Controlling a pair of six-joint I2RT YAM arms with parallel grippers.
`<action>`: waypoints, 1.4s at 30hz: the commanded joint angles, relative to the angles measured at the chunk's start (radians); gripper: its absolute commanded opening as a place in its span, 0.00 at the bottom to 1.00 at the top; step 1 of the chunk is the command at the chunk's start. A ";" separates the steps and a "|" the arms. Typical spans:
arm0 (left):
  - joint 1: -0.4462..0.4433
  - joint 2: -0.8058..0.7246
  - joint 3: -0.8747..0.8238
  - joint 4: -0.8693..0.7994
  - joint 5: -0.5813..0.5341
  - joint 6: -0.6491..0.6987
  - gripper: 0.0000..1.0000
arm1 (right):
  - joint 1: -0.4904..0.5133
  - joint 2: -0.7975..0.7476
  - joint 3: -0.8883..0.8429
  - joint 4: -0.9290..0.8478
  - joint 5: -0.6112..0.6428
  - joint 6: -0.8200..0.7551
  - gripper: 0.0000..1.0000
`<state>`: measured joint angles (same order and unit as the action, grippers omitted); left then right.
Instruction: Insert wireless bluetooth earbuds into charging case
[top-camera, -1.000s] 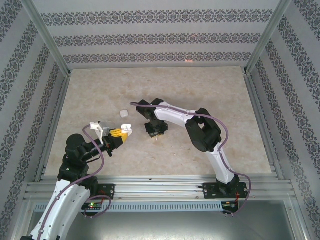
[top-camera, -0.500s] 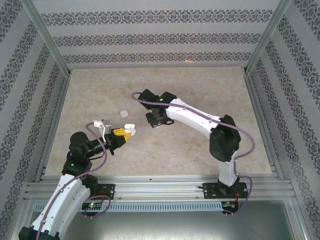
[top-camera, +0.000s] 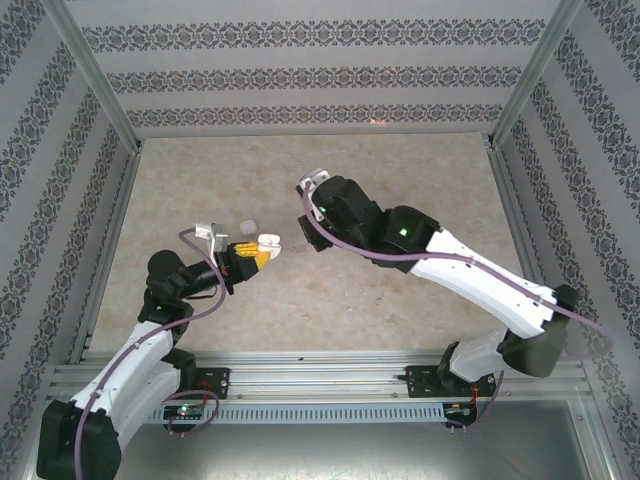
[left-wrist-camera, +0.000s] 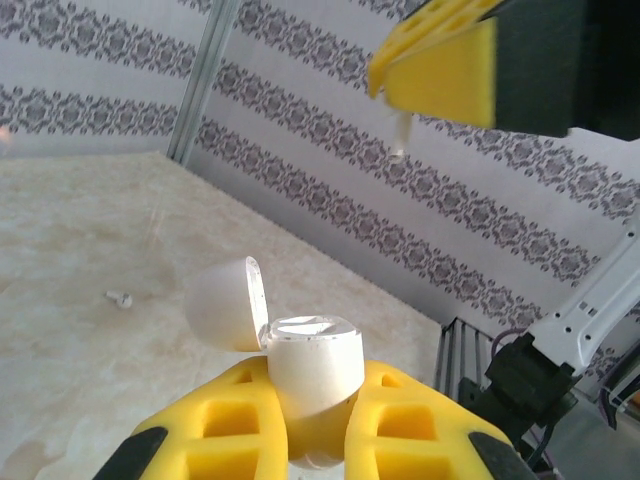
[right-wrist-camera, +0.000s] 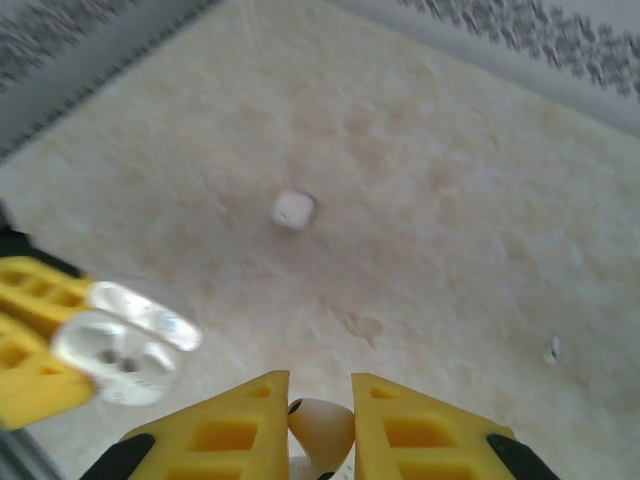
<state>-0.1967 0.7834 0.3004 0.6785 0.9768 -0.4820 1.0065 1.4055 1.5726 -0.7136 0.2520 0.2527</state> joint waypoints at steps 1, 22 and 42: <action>-0.013 0.041 0.038 0.281 0.031 -0.099 0.00 | 0.016 -0.037 -0.035 0.150 -0.075 -0.049 0.18; -0.038 0.101 0.072 0.486 0.068 -0.231 0.00 | 0.027 0.051 -0.022 0.314 -0.323 -0.126 0.18; -0.038 0.088 0.060 0.480 0.069 -0.236 0.00 | 0.017 0.026 -0.017 0.341 -0.272 -0.141 0.16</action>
<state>-0.2234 0.8898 0.3412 1.0943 1.0168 -0.7090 1.0248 1.4483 1.5276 -0.4145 -0.0349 0.1326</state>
